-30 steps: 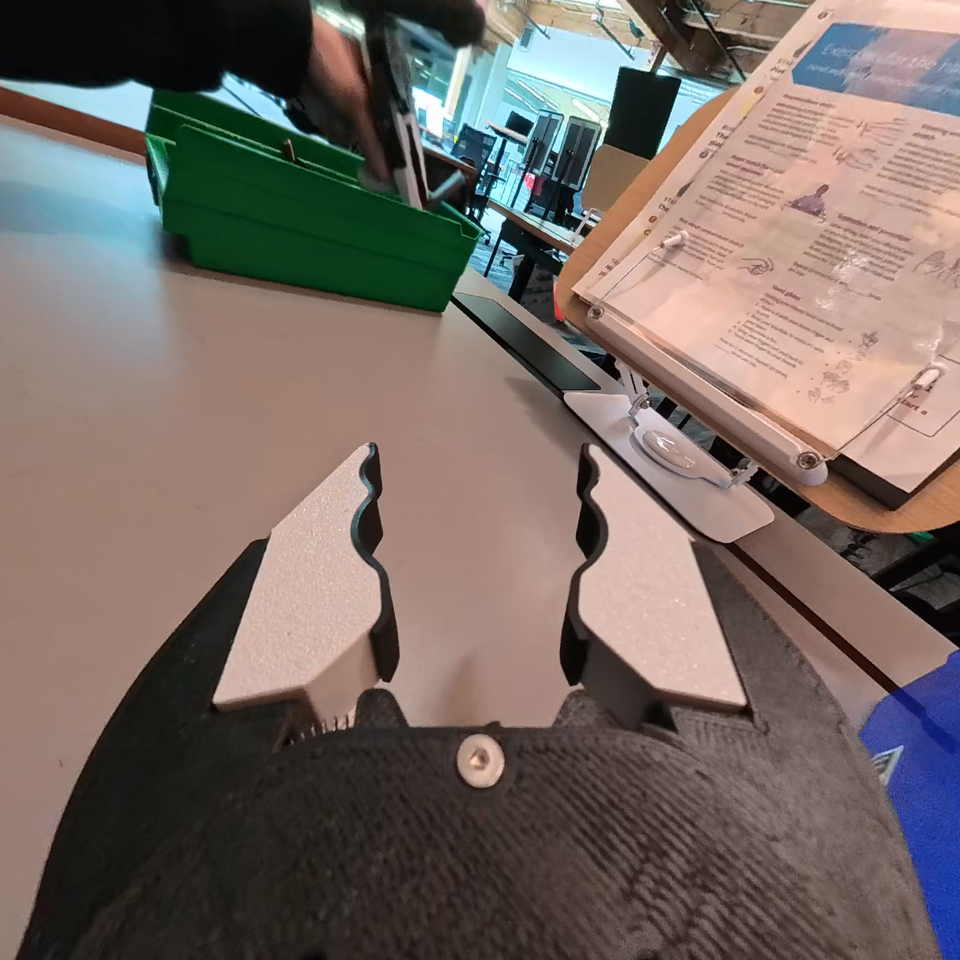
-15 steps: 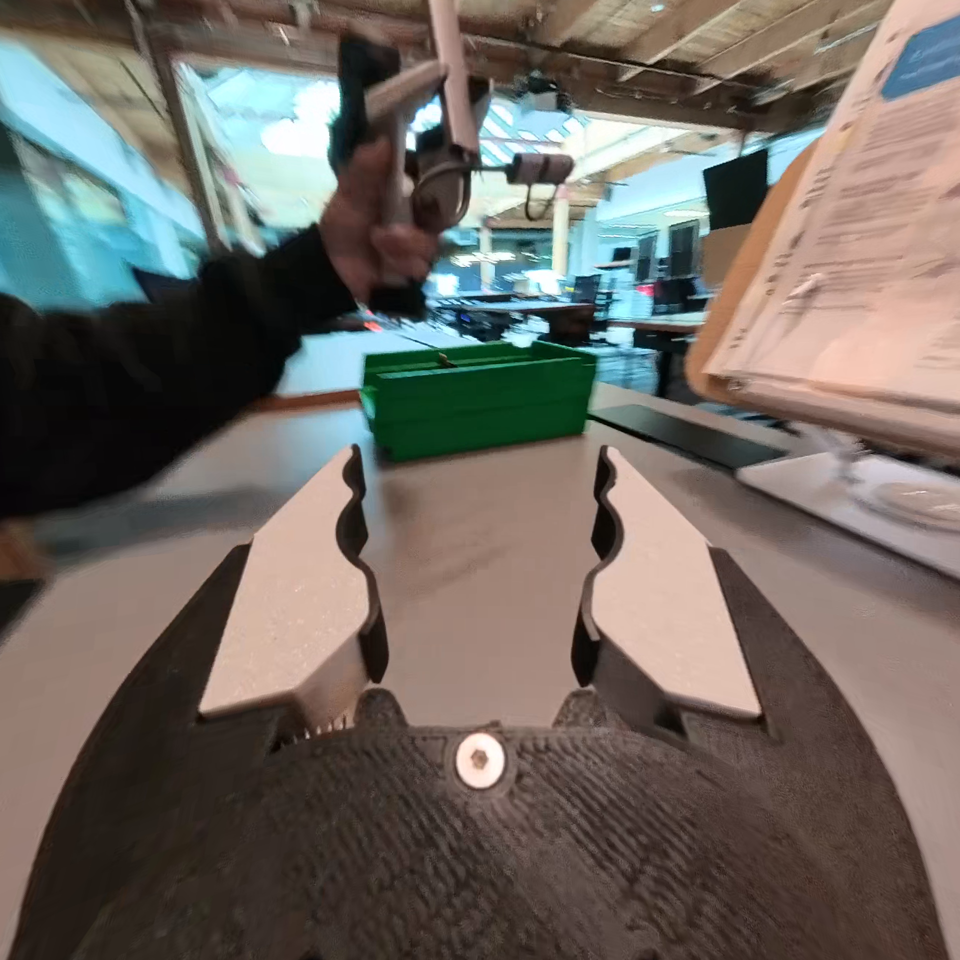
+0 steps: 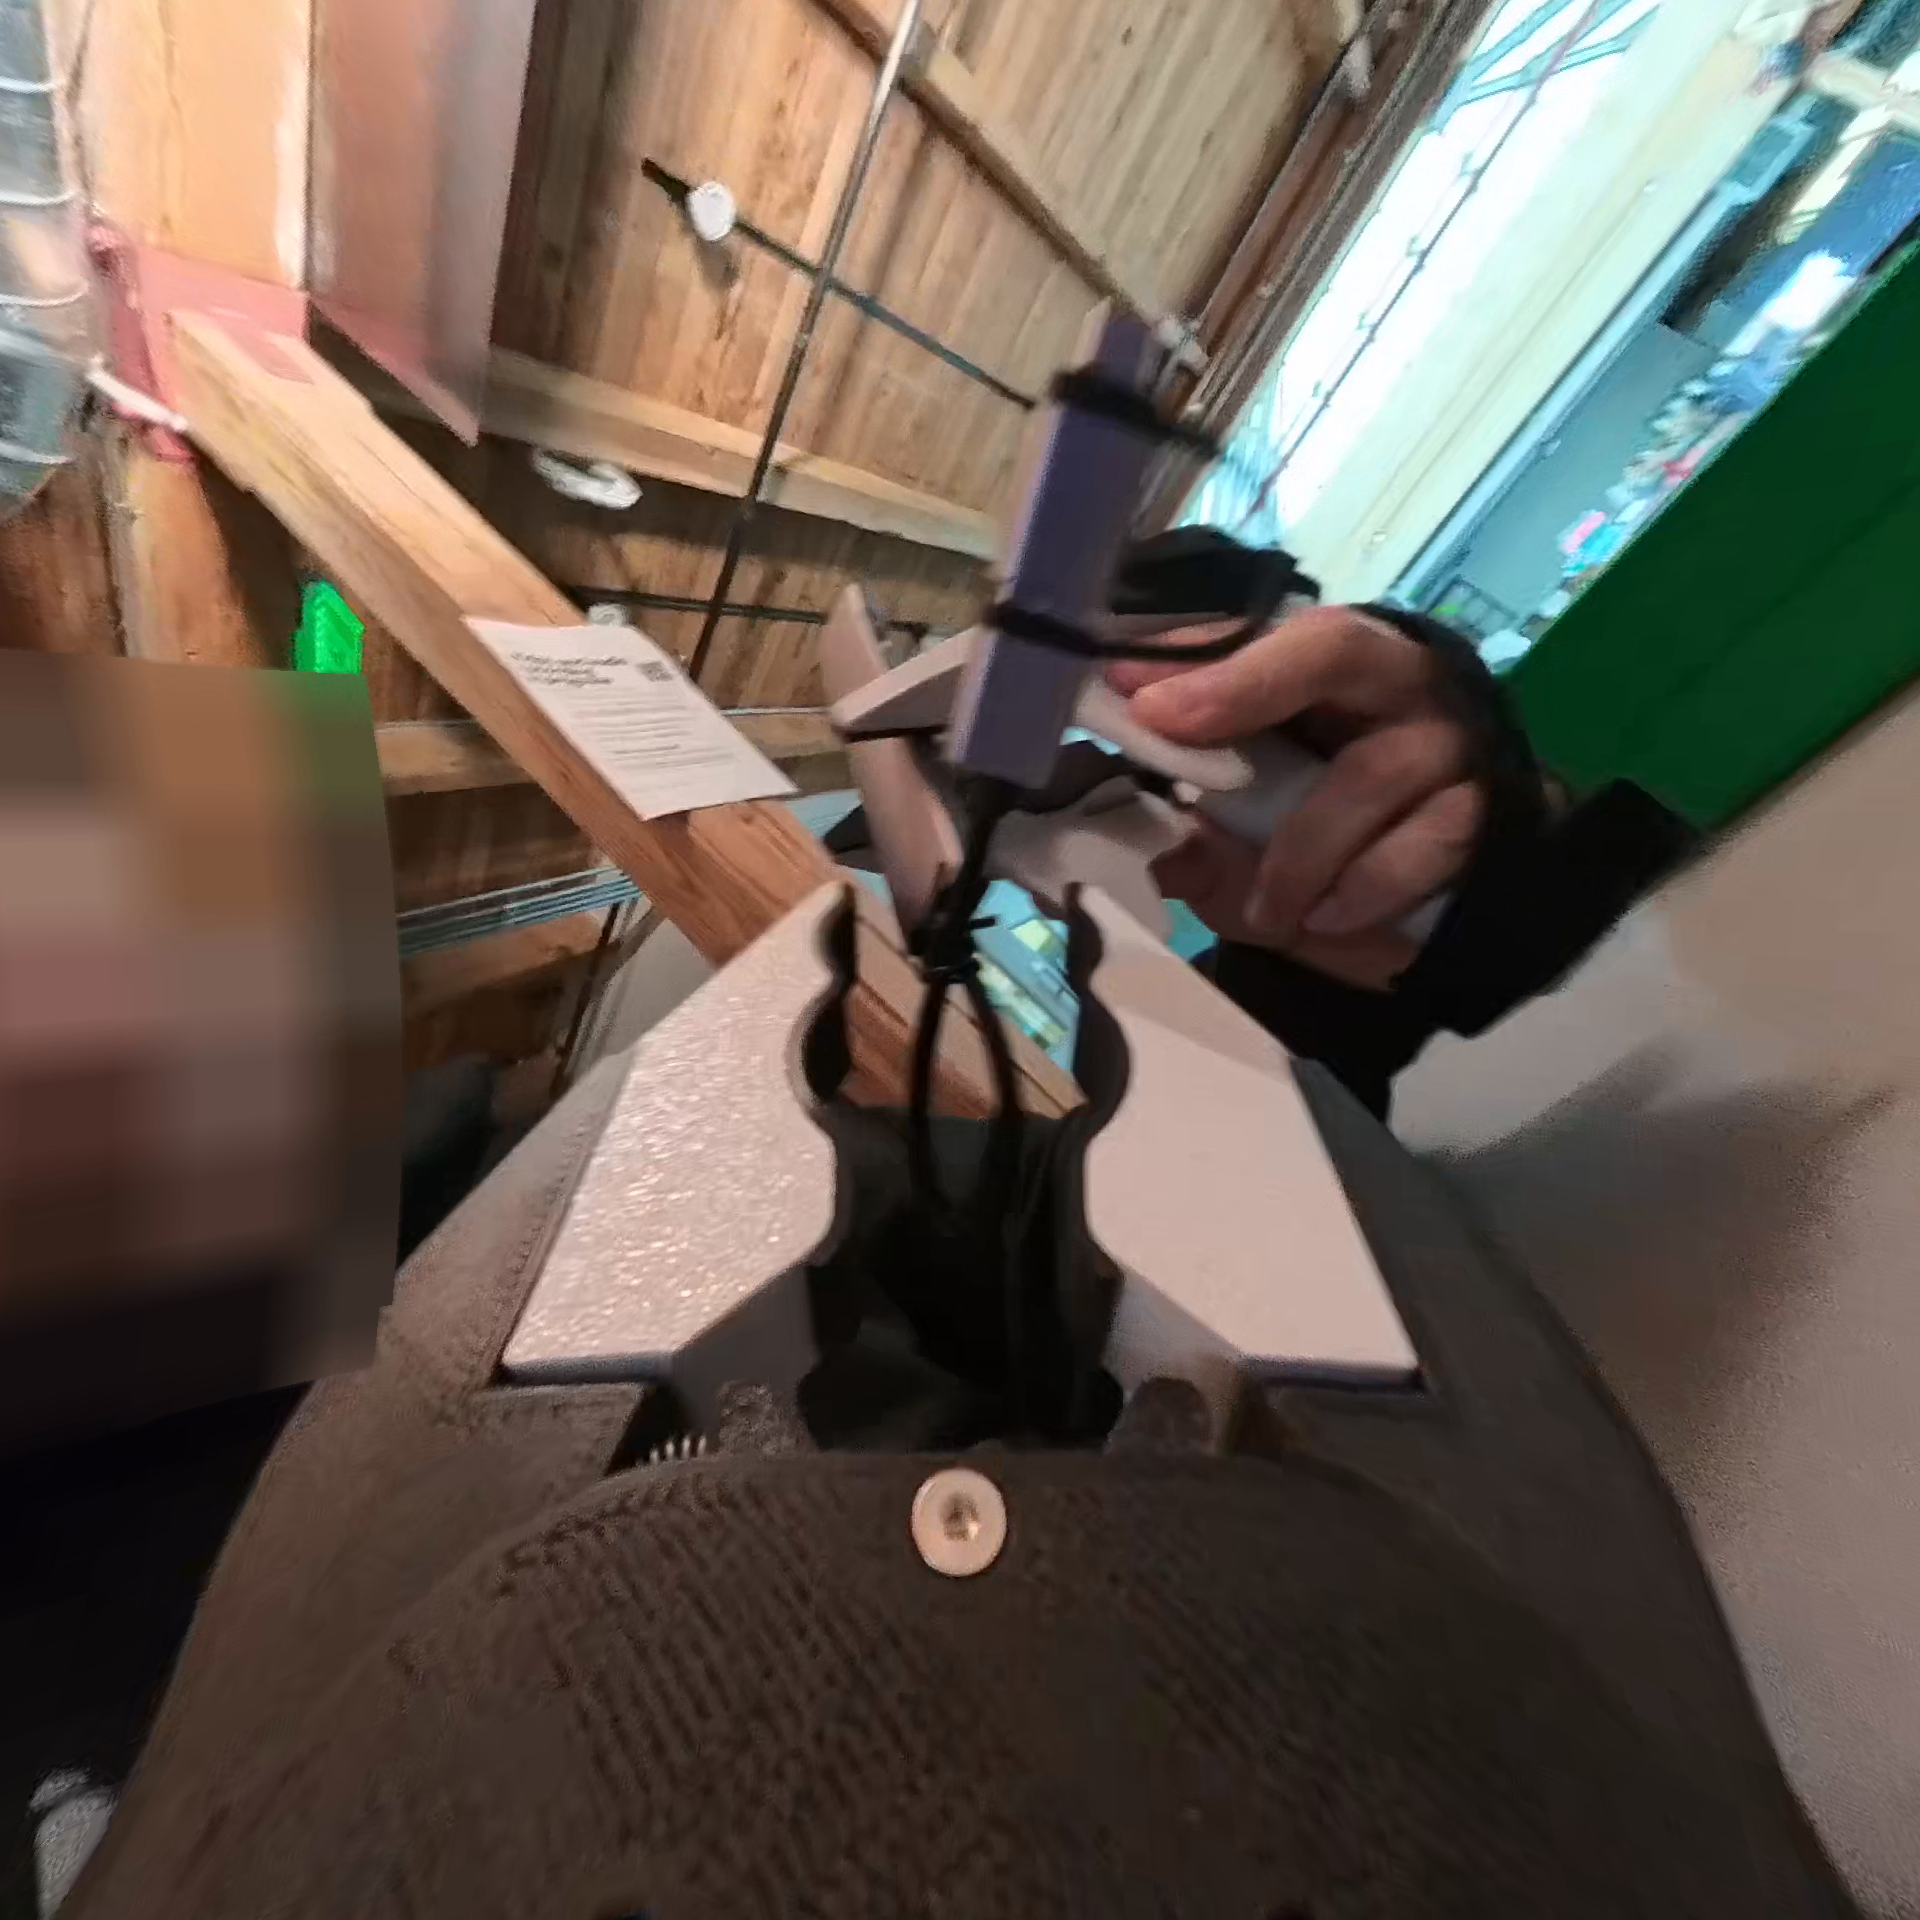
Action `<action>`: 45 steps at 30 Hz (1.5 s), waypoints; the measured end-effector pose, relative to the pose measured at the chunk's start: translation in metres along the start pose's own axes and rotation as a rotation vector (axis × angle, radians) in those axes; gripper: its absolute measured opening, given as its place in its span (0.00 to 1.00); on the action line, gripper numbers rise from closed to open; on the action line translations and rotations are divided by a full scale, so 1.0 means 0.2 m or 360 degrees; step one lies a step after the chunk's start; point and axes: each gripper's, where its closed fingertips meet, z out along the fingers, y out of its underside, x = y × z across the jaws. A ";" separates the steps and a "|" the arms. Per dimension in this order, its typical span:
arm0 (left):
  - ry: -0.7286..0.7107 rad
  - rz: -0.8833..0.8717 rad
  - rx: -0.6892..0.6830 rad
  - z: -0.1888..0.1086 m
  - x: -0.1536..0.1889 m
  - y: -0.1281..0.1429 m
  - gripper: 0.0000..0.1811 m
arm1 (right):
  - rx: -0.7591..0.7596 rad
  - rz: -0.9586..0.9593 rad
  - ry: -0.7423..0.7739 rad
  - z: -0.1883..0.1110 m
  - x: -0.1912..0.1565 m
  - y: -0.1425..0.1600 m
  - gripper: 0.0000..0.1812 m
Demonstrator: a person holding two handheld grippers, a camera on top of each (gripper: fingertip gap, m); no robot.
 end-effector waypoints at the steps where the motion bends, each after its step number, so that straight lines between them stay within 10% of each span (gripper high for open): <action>1: -0.0021 0.0008 -0.0017 0.00 -0.01 0.02 0.12 | -0.0026 -0.0013 -0.0036 0.01 -0.02 0.02 0.11; 6: -0.0132 -0.0074 0.0032 -0.05 -0.06 0.04 0.13 | -0.0042 -0.0472 0.0169 -0.02 -0.01 -0.05 0.04; 14: -0.0676 -0.0587 -0.0014 -0.28 -0.33 0.10 0.35 | -0.0466 -0.2674 0.1398 -0.24 0.06 -0.29 0.04; 19: -0.0584 -0.0952 -0.0115 -0.29 -0.32 0.24 0.36 | -0.0901 -0.3397 0.1574 -0.22 0.12 -0.23 0.04; 38: -0.0206 -0.0859 -0.0398 -0.25 -0.10 0.31 0.11 | -0.1232 -0.3300 0.1357 -0.23 0.23 -0.10 0.06; 45: -0.0362 -0.0653 -0.0421 -0.31 -0.17 0.32 0.11 | -0.0660 -0.2151 0.1028 -0.24 0.06 -0.13 0.49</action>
